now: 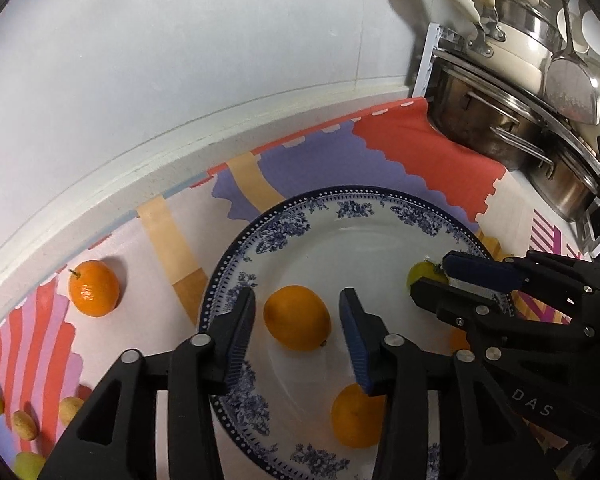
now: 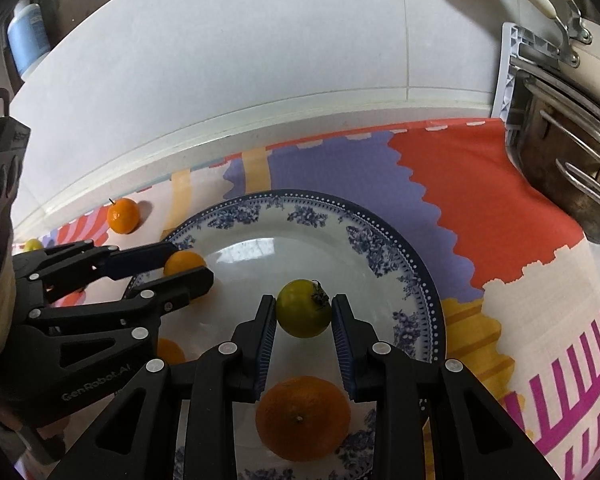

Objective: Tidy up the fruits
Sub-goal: 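Carry both fruits over the white plate and open both tools to release, then lift both tools away from the plate back toward the remaining fruits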

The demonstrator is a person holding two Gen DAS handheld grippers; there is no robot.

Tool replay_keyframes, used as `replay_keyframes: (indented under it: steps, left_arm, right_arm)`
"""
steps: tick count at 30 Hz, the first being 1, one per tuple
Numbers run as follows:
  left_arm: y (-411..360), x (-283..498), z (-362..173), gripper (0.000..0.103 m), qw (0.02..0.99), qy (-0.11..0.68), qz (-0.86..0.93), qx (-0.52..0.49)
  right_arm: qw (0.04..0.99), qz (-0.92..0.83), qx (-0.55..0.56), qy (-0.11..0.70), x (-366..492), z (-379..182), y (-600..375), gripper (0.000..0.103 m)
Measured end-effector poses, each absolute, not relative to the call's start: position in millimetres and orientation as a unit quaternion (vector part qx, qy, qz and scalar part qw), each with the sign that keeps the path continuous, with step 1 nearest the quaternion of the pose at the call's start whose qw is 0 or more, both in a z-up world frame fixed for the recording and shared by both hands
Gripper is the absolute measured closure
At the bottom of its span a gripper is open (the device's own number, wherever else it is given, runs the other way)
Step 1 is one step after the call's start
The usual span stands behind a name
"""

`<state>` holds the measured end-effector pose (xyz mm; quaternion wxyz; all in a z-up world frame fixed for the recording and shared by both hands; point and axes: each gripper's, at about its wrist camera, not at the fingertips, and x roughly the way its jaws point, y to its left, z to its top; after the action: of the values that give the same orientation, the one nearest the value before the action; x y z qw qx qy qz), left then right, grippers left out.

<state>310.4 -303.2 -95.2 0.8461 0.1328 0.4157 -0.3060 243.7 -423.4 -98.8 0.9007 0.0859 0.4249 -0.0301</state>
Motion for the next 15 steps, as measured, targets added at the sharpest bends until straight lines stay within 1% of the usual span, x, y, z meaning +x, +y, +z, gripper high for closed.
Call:
replay_keyframes:
  steps: [1,3,7,11,12,15]
  left_arm:
    - [-300.9,308.7,-92.4,0.058,0.848,0.413,-0.304,0.132]
    - [-296.9,305.0,-87.1,0.056,0.852,0.408,-0.300,0.133]
    - [-283.7,292.3,-69.3,0.046,0.867,0.388,-0.288,0.123]
    - [-269.3,277.9,-47.3,0.042,0.880,0.369,-0.280,0.108]
    - [-265.5,273.9,-41.8,0.040,0.883,0.363,-0.277,0.105]
    - [-251.4,259.3,-24.1,0.034,0.896,0.342,-0.268,0.095]
  right_arm:
    - [0.901,-0.033,0.085,0.424,242.5,-97.5,-423.3,0.066]
    - [0.903,-0.039,0.081,0.420,239.6,-93.8,-422.4,0.066]
    - [0.909,-0.047,0.069,0.408,230.3,-82.0,-417.7,0.062]
    - [0.918,-0.051,0.064,0.389,218.1,-64.8,-411.1,0.059]
    - [0.921,-0.051,0.064,0.382,214.3,-59.2,-408.6,0.058]
    - [0.929,-0.051,0.059,0.362,202.3,-43.3,-400.8,0.050]
